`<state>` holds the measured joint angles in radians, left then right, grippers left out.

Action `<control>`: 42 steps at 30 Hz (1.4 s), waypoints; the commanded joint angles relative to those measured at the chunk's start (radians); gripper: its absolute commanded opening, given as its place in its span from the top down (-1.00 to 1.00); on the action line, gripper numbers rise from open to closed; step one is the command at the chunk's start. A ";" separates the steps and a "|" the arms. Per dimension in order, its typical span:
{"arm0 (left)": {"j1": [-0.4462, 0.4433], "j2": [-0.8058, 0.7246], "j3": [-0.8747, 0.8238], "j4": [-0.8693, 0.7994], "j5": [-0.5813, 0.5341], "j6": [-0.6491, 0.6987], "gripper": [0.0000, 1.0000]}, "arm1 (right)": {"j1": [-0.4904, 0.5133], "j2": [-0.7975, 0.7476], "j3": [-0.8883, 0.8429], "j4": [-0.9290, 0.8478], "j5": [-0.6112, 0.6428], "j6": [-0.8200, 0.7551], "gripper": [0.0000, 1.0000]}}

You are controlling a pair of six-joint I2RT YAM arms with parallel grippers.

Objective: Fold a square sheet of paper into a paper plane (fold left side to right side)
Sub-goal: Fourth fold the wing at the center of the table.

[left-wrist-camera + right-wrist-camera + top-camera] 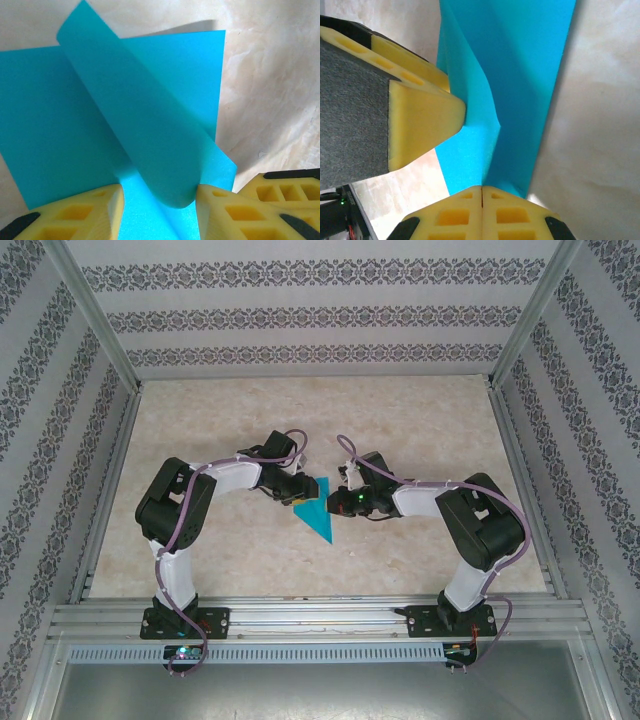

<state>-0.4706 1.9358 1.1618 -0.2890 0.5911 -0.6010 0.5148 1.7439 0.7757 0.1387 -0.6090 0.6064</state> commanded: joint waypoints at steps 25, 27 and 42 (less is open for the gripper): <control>-0.012 0.036 0.010 -0.070 -0.053 0.029 0.13 | 0.001 0.052 0.066 -0.089 0.061 -0.065 1.00; -0.012 0.037 0.012 -0.070 -0.054 0.029 0.13 | 0.001 0.057 0.069 -0.093 0.060 -0.066 1.00; -0.012 0.035 0.010 -0.068 -0.051 0.027 0.13 | 0.000 0.091 0.066 -0.136 0.100 -0.078 1.00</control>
<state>-0.4713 1.9366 1.1656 -0.2943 0.5896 -0.6010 0.5144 1.8023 0.8295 0.0525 -0.5579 0.5568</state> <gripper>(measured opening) 0.433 0.043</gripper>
